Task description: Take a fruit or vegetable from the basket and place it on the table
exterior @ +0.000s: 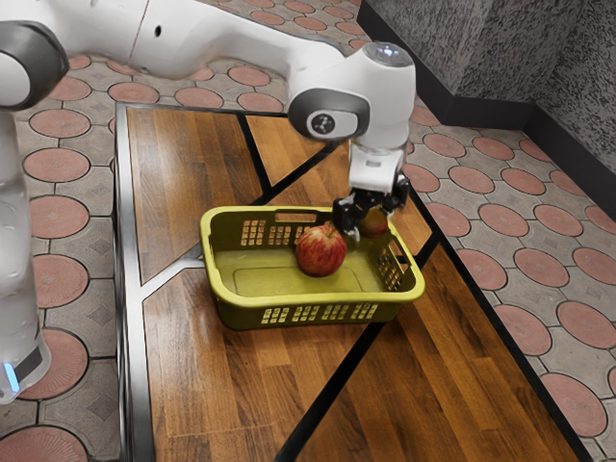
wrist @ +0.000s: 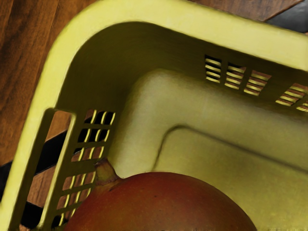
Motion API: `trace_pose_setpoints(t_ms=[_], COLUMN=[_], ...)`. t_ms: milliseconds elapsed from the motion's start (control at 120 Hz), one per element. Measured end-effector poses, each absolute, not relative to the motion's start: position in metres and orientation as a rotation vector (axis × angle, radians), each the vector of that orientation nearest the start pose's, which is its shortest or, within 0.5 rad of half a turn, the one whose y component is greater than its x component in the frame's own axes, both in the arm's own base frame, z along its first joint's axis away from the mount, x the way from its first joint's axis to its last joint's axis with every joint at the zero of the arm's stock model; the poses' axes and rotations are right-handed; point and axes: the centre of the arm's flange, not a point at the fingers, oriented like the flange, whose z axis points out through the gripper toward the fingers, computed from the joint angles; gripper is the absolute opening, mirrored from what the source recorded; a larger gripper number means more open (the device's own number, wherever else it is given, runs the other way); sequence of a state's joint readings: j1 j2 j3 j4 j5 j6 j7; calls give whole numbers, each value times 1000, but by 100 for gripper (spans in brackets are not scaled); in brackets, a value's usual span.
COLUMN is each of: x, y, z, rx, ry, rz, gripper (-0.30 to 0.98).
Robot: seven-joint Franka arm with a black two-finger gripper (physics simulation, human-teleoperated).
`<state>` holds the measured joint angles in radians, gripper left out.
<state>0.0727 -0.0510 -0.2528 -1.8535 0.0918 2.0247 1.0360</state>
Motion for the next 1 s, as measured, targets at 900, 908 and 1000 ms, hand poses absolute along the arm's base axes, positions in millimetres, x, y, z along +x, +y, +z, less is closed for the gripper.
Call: trace_pose_setpoints(t_ms=[900,908,1000], x=[522,522,521], y=[207,207,210], z=[530,529,525], rx=[-2834,-2838,-2868], ry=[1118,1118,1114], rz=[-3,-3,-9], gripper=[59,59,64])
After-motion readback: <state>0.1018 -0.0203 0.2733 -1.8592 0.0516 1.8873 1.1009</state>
